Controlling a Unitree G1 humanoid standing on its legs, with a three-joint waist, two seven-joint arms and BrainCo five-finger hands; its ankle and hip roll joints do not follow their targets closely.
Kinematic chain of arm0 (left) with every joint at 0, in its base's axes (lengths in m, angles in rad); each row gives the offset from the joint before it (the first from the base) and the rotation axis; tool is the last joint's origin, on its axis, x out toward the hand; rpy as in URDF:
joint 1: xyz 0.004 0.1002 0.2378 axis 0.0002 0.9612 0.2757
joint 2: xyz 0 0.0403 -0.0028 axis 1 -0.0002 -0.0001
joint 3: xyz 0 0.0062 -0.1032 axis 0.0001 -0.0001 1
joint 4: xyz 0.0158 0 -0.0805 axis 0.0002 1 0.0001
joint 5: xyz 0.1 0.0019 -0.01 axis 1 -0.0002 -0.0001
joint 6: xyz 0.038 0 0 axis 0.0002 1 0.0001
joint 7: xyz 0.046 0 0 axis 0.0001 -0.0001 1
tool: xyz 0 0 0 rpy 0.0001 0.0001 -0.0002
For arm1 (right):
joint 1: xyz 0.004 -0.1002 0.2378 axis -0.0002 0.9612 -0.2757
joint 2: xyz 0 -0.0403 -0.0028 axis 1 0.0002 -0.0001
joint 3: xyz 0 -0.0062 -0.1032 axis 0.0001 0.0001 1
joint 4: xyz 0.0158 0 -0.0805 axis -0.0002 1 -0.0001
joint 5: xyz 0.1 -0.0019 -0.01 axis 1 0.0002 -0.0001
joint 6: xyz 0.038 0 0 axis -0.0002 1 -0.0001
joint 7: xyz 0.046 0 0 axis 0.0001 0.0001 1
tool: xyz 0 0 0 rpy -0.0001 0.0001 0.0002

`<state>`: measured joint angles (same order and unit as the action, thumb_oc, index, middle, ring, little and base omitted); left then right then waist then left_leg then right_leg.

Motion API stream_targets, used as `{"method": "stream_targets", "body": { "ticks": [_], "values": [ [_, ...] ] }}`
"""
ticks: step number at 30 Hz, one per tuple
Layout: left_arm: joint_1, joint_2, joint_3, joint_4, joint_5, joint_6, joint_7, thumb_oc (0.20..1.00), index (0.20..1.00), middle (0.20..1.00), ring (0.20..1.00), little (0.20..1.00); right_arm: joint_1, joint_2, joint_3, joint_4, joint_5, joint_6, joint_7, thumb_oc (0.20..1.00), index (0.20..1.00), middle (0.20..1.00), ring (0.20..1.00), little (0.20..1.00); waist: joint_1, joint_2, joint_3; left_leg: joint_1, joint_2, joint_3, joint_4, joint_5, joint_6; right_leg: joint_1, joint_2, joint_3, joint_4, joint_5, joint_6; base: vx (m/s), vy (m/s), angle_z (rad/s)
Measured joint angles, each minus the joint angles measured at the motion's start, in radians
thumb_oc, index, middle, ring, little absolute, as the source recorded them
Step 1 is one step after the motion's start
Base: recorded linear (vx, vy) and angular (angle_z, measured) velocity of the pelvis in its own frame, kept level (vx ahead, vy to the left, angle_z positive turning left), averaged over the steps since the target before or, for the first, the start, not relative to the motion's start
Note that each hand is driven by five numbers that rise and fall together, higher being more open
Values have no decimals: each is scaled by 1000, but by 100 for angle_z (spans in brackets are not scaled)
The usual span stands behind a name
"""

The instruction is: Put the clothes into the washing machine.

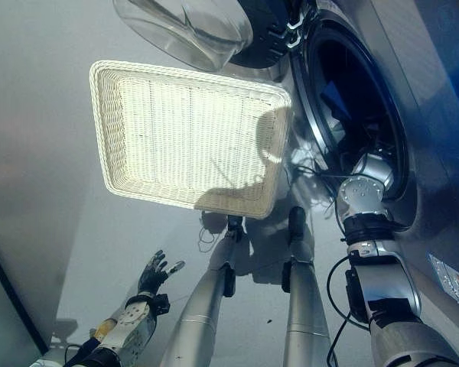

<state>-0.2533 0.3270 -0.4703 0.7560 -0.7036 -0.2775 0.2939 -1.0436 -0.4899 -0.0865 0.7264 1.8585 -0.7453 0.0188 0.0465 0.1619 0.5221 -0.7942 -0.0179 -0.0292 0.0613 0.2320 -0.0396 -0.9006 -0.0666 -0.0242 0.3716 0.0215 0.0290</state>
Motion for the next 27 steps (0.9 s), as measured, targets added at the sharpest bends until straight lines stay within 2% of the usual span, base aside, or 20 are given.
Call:
{"method": "stream_targets", "body": {
  "ticks": [1,2,6,10,13,14,15,16,17,19,22,24,27],
  "values": [
    [1,2,-1,1,0,1,-1,1000,1000,1000,1000,1000,-12,-2,-8,21,15,-15,-15,200,200,200,200,200,0,-1,0,4,1,0,-3,2,2,6,-1,0,-6,2,2,36,-71,4],
    [1,8,-1,2,0,3,-4,1000,1000,1000,1000,1000,-53,-7,-36,95,72,-77,-74,200,200,200,200,200,2,-4,3,16,-3,1,-9,4,6,20,-5,-1,-17,5,7,22,-75,4],
    [1,55,-11,0,0,8,-11,1000,1000,1000,1000,1000,-112,-45,-108,207,123,-174,-266,200,200,200,200,200,19,-13,9,18,-12,-2,-9,6,9,31,-17,-10,-26,5,13,47,-60,5],
    [3,104,-18,1,-1,21,-18,1000,1000,1000,1000,1000,-95,-68,-106,218,123,-167,-353,200,200,200,200,200,34,-16,10,19,-15,-2,7,6,9,36,-22,-14,-17,3,13,68,-30,3],
    [3,118,-18,0,-1,31,-27,1000,1000,1000,1000,1000,-87,-71,-108,227,123,-130,-473,219,219,219,219,219,47,-16,10,22,-19,-2,28,6,9,44,-26,-15,-1,1,12,50,-47,4],
    [4,117,-19,0,0,33,-31,1000,1000,1000,1000,1000,-87,-70,-111,226,123,-120,-502,423,423,423,423,423,51,-16,10,24,-19,-3,28,4,11,44,-25,-16,4,0,12,34,-36,0],
    [5,117,-19,2,0,38,-34,1000,1000,1000,1000,1000,-85,-69,-111,226,123,-108,-533,677,677,677,677,677,53,-16,10,26,-20,-4,28,-3,22,44,-24,-17,8,0,11,0,0,0],
    [5,114,-20,2,0,41,-37,1000,1000,1000,1000,1000,-86,-66,-118,216,123,-99,-555,1000,1000,1000,1000,1000,53,-16,10,26,-20,-5,29,-2,23,45,-25,-19,11,-1,11,0,0,0],
    [5,111,-21,4,0,45,-38,1000,1000,1000,1000,1000,-79,-60,-134,208,123,-93,-564,1000,1000,1000,1000,1000,53,-16,10,28,-21,-5,29,-2,23,46,-26,-19,12,-1,12,22,-14,4],
    [6,109,-24,5,1,52,-36,1000,1000,1000,1000,1000,-67,-30,-155,164,123,-84,-545,1000,1000,1000,1000,1000,47,-16,10,37,-23,-6,29,-3,27,56,-28,-19,12,-3,15,11,-11,3],
    [10,103,-28,-3,2,57,-29,1000,1000,1000,1000,1000,-22,25,-159,91,123,-34,-418,1000,1000,1000,1000,1000,20,-16,11,52,-27,-8,27,-3,29,73,-33,-19,11,-5,18,-3,7,3],
    [10,101,-27,-12,3,57,-22,1000,1000,1000,1000,1000,-7,50,-157,53,123,24,-317,1000,1000,1000,1000,1000,1,-16,11,51,-30,-7,24,-3,30,71,-35,-19,9,-5,21,-6,34,0],
    [10,84,-26,-28,3,58,-8,1000,1000,1000,1000,1000,13,58,-151,30,123,176,-165,1000,1000,1000,1000,1000,-8,-17,10,48,-30,-2,21,-9,36,64,-35,-11,1,-5,30,-10,40,-7]
  ]
}}
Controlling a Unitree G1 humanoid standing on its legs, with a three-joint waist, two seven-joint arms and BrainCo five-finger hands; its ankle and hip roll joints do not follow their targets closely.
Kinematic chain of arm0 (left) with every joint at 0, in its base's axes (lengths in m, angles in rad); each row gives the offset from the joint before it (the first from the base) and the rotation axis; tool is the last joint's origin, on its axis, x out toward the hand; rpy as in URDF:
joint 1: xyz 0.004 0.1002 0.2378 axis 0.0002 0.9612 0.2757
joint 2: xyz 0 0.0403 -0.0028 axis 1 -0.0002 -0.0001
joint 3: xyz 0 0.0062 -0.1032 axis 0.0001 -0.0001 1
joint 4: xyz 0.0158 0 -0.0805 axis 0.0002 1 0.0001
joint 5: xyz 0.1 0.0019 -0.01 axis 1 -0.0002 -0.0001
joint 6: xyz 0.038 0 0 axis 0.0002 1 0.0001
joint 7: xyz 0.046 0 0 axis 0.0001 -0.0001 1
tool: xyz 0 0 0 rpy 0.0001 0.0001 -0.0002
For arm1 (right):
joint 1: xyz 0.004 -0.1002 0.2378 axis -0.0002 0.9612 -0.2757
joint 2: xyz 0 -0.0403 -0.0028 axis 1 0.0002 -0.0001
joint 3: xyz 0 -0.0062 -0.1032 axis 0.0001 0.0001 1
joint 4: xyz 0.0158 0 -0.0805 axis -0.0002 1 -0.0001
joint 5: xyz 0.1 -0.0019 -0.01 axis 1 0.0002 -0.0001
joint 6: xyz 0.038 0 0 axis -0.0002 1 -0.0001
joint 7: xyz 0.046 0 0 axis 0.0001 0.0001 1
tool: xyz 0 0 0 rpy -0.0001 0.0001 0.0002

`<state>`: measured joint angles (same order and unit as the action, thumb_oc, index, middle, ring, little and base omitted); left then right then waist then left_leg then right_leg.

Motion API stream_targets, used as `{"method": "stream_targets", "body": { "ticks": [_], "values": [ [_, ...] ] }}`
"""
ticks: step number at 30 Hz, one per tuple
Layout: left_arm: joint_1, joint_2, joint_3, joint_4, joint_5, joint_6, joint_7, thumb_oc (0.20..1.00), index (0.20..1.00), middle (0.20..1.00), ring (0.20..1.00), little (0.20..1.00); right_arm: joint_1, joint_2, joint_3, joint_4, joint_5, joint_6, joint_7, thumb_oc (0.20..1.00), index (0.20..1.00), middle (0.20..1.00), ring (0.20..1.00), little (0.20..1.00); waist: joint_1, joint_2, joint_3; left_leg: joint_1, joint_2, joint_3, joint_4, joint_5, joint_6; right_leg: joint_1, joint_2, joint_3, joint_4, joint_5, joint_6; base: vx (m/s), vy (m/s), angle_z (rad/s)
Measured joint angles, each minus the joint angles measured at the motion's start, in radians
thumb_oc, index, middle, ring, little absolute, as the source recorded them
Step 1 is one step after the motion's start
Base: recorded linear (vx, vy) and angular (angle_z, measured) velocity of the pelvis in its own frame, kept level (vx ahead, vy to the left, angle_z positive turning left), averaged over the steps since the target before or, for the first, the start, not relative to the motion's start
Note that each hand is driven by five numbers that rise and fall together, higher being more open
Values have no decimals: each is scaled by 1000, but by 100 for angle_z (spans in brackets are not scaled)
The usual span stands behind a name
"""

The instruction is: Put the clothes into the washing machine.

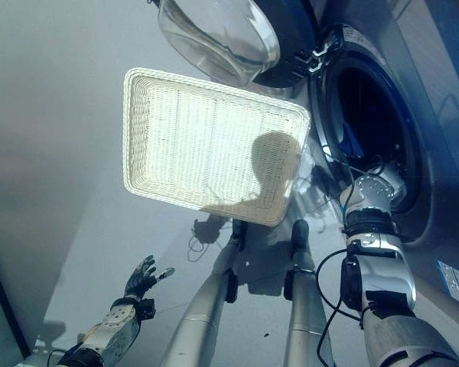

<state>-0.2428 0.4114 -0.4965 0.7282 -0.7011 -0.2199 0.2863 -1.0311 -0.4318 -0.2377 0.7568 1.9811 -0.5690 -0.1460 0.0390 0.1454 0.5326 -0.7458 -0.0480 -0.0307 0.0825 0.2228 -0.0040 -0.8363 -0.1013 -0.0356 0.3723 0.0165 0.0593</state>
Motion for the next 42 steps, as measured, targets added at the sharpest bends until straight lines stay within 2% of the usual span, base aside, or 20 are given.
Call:
{"method": "stream_targets", "body": {
  "ticks": [3,7,10,13,25,34,42],
  "values": [
    [1,-14,-1,-1,0,0,5,1000,1000,1000,1000,1000,18,-27,25,37,-1,188,94,1000,1000,1000,1000,1000,-2,0,0,-3,0,1,0,-1,-1,-2,3,1,-3,1,0,-32,37,-2],
    [1,-19,0,-1,-1,-3,12,1000,1000,1000,1000,1000,48,-50,57,56,-1,359,157,1000,1000,1000,1000,1000,-5,0,0,-16,6,1,-2,-1,-7,-6,13,1,-22,14,-7,-29,24,-5],
    [1,-19,3,2,-1,-4,12,1000,1000,1000,1000,1000,60,-57,74,69,-1,401,165,1000,1000,1000,1000,1000,-15,0,0,-17,8,1,-5,-3,-10,-5,16,1,-28,16,-10,-24,37,-2],
    [0,-19,8,8,-1,-10,12,1000,1000,1000,1000,1000,61,-60,94,77,-2,419,165,1000,1000,1000,1000,1000,-27,0,0,-16,10,2,-5,-3,-10,-5,17,1,-29,16,-10,-22,41,-2],
    [1,-25,8,42,-2,-32,12,1000,1000,1000,1000,1000,83,-49,116,77,-5,430,176,1000,1000,1000,1000,1000,-24,0,0,-15,19,4,-5,-6,-14,-2,26,2,-35,20,-16,-22,20,-1],
    [0,-60,20,53,-2,-39,11,1000,1000,1000,1000,1000,179,-1,176,114,-5,469,210,1000,1000,1000,1000,1000,-26,1,-1,19,21,8,-24,0,-16,21,28,3,-37,18,-16,-42,23,-1],
    [0,-89,46,71,-2,-41,11,1000,1000,1000,1000,1000,245,55,215,119,-10,475,242,1000,1000,1000,1000,1000,-26,1,-1,34,22,10,-32,1,-16,35,28,3,-42,20,-19,-41,17,0]
  ]
}}
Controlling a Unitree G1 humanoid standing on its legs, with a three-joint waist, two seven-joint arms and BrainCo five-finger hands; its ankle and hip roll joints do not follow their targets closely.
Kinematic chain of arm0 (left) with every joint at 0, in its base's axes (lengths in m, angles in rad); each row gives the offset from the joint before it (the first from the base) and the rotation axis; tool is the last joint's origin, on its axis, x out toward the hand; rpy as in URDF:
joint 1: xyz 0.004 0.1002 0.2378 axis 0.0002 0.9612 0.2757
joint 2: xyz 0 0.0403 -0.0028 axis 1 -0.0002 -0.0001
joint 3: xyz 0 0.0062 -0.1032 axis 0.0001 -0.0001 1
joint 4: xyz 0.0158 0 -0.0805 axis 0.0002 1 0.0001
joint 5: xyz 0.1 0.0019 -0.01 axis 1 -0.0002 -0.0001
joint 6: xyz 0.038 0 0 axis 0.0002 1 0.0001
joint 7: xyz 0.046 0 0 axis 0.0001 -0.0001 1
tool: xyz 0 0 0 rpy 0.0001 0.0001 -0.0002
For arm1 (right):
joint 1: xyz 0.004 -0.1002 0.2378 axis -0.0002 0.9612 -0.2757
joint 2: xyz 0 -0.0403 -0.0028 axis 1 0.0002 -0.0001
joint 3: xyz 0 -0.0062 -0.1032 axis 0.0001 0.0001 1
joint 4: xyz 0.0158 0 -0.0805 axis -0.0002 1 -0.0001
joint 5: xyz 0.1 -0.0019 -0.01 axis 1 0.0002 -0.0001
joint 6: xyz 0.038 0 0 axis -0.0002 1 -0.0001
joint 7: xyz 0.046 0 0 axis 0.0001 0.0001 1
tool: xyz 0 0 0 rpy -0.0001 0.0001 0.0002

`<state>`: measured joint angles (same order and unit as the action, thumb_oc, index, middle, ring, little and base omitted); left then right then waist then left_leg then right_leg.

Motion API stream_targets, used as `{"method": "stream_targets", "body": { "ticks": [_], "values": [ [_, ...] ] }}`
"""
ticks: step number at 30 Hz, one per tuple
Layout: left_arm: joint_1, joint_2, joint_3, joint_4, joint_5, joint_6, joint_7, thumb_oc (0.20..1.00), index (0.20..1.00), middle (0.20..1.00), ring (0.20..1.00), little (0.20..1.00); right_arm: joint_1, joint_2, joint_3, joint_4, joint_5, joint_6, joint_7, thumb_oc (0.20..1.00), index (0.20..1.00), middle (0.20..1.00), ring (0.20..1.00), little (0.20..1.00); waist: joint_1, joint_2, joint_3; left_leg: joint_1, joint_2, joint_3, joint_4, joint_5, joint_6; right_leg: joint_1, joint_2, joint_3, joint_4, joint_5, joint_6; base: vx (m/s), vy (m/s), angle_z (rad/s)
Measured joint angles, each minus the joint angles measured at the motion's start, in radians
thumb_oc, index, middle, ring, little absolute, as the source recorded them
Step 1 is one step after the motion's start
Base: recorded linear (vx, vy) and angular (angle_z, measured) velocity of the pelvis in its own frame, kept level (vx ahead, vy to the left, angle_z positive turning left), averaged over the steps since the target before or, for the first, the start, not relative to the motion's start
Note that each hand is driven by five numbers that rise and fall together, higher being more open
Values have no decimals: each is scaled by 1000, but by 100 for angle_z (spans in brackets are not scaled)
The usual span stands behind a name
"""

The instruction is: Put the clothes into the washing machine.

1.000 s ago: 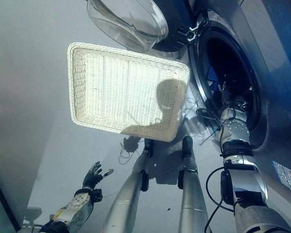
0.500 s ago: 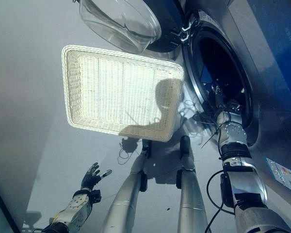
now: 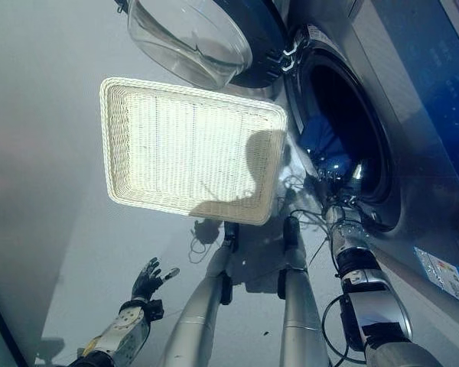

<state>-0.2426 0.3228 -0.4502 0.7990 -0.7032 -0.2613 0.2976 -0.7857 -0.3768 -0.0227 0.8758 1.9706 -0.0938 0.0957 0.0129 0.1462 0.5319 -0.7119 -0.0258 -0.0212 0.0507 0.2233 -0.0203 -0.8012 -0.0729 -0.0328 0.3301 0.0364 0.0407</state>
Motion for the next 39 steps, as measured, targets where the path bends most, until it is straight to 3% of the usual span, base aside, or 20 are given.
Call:
{"method": "stream_targets", "body": {
  "ticks": [7,16,22,25,29,33,36,39],
  "values": [
    [-1,-20,4,25,0,-1,-1,1000,1000,1000,1000,1000,54,48,24,23,-76,5,27,1000,1000,1000,1000,1000,-2,0,0,26,1,0,-6,0,0,26,0,-1,-4,-1,0,-45,17,0],
    [-1,-40,42,92,0,1,-22,1000,1000,1000,1000,1000,81,49,34,111,-171,12,72,1000,1000,1000,1000,1000,-16,0,0,59,2,0,-15,0,0,63,-1,-3,-17,-4,7,-16,0,0],
    [-2,-40,52,94,1,2,-34,1000,1000,1000,1000,1000,64,36,29,93,-198,-61,85,1000,1000,1000,1000,1000,-25,0,0,79,3,-1,-34,3,3,83,1,-7,-32,0,4,-9,-8,0],
    [-3,-40,65,95,2,12,-44,1000,1000,1000,1000,1000,18,8,31,100,-365,-74,22,1000,1000,1000,1000,1000,-22,0,0,91,2,-8,-40,7,4,95,1,-12,-35,0,3,-49,-31,5],
    [-3,-36,84,111,2,33,-73,1000,1000,1000,1000,1000,-20,-35,45,167,-599,-25,-18,1000,1000,1000,1000,1000,-15,0,0,128,0,-14,-39,6,3,136,-1,-18,-35,-5,4,-11,-2,5],
    [-6,-33,131,163,2,59,-173,1000,1000,1000,1000,1000,34,-54,109,254,-884,18,7,1000,1000,1000,1000,1000,4,-2,0,214,1,-26,-36,-2,-6,228,-2,-29,-31,-23,1,40,-18,9],
    [-4,-20,156,214,3,81,-278,1000,1000,1000,1000,1000,114,-46,202,286,-1177,12,10,1000,1000,1000,1000,1000,10,-17,-8,275,7,-42,-34,-15,-8,292,-3,-41,-30,-46,-6,55,-38,12],
    [-2,-11,159,255,6,93,-342,1000,1000,1000,1000,1000,186,-32,273,285,-1345,-3,-4,1000,1000,1000,1000,1000,8,-35,-20,308,16,-46,-33,-20,-11,337,-2,-45,-43,-47,-8,98,-34,5]
  ]
}}
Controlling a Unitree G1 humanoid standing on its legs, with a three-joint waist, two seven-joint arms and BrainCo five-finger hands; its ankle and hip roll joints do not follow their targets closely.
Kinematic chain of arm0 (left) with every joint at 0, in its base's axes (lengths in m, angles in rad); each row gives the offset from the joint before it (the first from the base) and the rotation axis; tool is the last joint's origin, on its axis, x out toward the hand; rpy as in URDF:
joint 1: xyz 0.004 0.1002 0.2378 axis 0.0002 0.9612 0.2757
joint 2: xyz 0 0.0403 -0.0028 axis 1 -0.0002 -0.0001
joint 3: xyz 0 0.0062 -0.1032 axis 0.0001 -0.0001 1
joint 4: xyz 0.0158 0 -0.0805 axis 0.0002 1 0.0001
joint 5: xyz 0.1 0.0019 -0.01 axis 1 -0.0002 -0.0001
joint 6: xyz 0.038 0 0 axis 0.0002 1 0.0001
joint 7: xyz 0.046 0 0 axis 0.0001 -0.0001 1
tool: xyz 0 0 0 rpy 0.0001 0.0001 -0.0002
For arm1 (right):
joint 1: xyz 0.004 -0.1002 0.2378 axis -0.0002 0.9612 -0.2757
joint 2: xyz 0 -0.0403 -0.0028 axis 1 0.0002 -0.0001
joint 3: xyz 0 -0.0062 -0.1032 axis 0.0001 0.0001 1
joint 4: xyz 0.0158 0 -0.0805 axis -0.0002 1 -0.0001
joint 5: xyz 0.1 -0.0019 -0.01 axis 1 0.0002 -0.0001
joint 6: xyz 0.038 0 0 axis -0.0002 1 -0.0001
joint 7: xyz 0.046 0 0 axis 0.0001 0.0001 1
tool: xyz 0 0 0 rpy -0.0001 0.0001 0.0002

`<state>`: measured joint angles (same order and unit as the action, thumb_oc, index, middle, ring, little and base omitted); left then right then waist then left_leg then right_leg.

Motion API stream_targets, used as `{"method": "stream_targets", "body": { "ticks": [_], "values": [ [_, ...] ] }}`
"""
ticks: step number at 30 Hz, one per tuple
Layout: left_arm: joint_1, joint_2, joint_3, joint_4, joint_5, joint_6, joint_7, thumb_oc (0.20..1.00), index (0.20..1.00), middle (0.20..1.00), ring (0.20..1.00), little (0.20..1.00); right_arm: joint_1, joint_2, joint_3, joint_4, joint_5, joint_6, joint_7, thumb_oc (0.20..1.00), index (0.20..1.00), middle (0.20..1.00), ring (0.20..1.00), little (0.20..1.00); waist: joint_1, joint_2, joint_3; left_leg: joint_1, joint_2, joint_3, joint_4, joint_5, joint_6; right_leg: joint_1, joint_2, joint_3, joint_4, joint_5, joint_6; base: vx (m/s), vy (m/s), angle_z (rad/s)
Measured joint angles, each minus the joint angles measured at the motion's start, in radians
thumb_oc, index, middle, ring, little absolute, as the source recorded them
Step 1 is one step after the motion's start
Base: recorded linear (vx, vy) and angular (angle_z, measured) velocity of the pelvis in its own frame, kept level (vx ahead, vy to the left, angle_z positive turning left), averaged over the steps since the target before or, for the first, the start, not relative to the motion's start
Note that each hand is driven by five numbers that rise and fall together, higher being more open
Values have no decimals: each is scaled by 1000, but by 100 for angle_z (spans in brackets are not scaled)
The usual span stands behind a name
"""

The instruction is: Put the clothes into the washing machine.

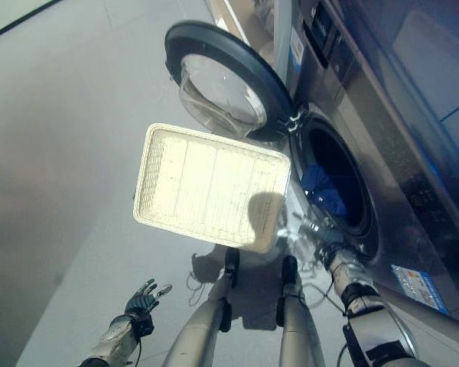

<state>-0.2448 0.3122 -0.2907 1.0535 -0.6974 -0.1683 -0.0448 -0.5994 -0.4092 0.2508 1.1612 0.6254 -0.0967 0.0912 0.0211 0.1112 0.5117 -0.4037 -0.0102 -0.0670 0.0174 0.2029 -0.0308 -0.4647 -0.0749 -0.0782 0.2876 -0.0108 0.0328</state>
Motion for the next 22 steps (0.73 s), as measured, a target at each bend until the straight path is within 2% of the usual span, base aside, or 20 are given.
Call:
{"method": "stream_targets", "body": {
  "ticks": [1,5,8,9,12,14,17,22],
  "values": [
    [3,2,0,14,8,7,-18,1000,1000,1000,1000,1000,34,8,17,0,-39,-1,-8,1000,1000,1000,1000,1000,0,-8,-7,21,3,-1,-4,-2,-1,25,3,-3,-11,1,-1,161,-25,5],
    [39,-5,21,74,18,9,-77,1000,1000,1000,1000,1000,188,68,21,26,-125,-10,-27,1000,1000,1000,1000,1000,0,-37,-102,105,18,1,-49,-5,-2,121,14,-14,-75,6,-2,164,-14,3],
    [109,-21,39,126,61,6,-93,1000,1000,1000,1000,1000,334,119,-3,98,-169,-13,-16,1000,1000,1000,1000,1000,-4,-56,-234,186,27,8,-96,-19,-2,223,27,-15,-167,20,6,170,-2,-3],
    [118,-27,41,148,69,5,-96,1000,1000,1000,1000,1000,361,126,-5,117,-189,-12,-14,1000,1000,1000,1000,1000,-5,-59,-254,216,28,8,-106,-23,-3,265,35,-15,-198,29,7,145,13,-1],
    [146,-44,63,188,102,6,-102,1000,1000,1000,1000,1000,428,134,-6,155,-245,1,-14,1000,1000,1000,1000,1000,-8,-74,-311,274,30,8,-105,-47,-11,360,41,-17,-274,43,6,158,11,0],
    [158,-51,79,194,145,7,-102,1000,1000,1000,1000,1000,453,136,-7,162,-274,22,-14,1000,1000,1000,1000,1000,-8,-83,-325,315,31,8,-105,-52,-13,421,45,-18,-316,51,3,159,18,1],
    [190,-57,78,207,224,30,-101,1000,1000,1000,1000,1000,486,152,-5,175,-353,41,-12,1000,1000,1000,1000,1000,-7,-92,-396,352,36,8,-105,-76,-24,479,57,-20,-360,53,-5,155,10,1],
    [213,-82,76,228,337,72,-102,1000,1000,1000,1000,1000,503,158,-2,162,-400,38,6,1000,1000,1000,1000,1000,-8,-92,-438,403,51,8,-106,-97,-37,545,71,-22,-379,45,-24,103,11,1]
  ]
}}
